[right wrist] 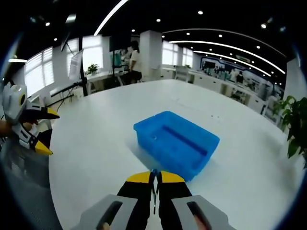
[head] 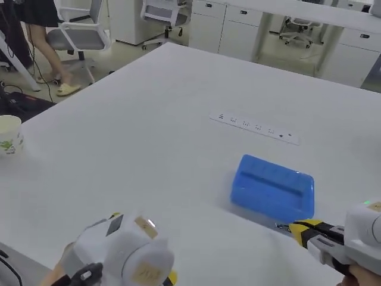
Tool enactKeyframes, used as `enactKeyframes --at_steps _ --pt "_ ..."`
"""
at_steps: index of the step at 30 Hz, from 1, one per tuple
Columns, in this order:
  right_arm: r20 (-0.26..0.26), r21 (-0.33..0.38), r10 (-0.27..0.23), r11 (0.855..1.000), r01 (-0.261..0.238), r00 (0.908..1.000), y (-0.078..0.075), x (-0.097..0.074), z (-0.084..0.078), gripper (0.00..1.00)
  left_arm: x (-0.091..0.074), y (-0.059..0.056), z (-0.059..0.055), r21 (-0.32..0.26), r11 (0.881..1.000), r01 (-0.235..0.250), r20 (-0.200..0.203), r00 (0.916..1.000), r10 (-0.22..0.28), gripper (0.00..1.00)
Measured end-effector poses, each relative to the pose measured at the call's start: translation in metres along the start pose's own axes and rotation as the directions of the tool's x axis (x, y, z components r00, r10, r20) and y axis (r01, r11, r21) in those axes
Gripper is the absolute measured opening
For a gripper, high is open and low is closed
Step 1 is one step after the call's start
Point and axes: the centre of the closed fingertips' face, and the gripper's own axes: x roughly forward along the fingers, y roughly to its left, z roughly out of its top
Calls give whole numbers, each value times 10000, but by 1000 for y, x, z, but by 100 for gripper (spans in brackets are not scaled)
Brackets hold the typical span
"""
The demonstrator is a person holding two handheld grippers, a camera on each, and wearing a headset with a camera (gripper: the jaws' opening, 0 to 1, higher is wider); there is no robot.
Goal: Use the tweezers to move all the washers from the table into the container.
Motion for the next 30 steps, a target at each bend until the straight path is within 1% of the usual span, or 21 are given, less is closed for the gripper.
enactKeyframes --at_steps 3,8,12,17,20,21,25,26,28,30 --pt "70 -141 -36 9999 37 10000 -2 -6 5 0 0 0 0 2 10000 5 14 10000 -5 73" --pt "304 -342 -69 9994 79 9995 -4 -15 19 0 1 0 1 -10 10000 -2 47 10000 2 73" --pt "495 -359 -113 9993 131 9987 -9 -19 30 0 1 0 1 -19 10000 -19 59 10000 19 73" --pt "615 -378 -200 9990 223 9979 -16 -20 40 0 1 1 1 -46 10000 -21 73 10000 21 73" --pt "465 -525 -339 9980 363 9983 -23 -18 41 0 1 1 0 -39 10000 -46 61 10000 46 73" --pt "485 -566 -374 9976 402 9981 -26 -18 43 0 0 1 1 -48 10000 -50 66 10000 51 73" --pt "448 -516 -383 9978 406 9983 -31 -17 48 0 0 2 0 -74 9999 -75 49 10000 76 73" --pt "365 -488 -355 9981 372 9987 -32 -16 48 0 0 2 0 -73 9999 -78 48 10000 78 73" --pt "-2 -363 -264 9990 264 9997 -35 -11 46 0 0 2 0 -59 9999 -84 33 10000 84 73" --pt "-203 -404 -229 9989 221 9995 -38 -7 47 0 0 2 0 -51 10000 -82 13 10000 82 73"
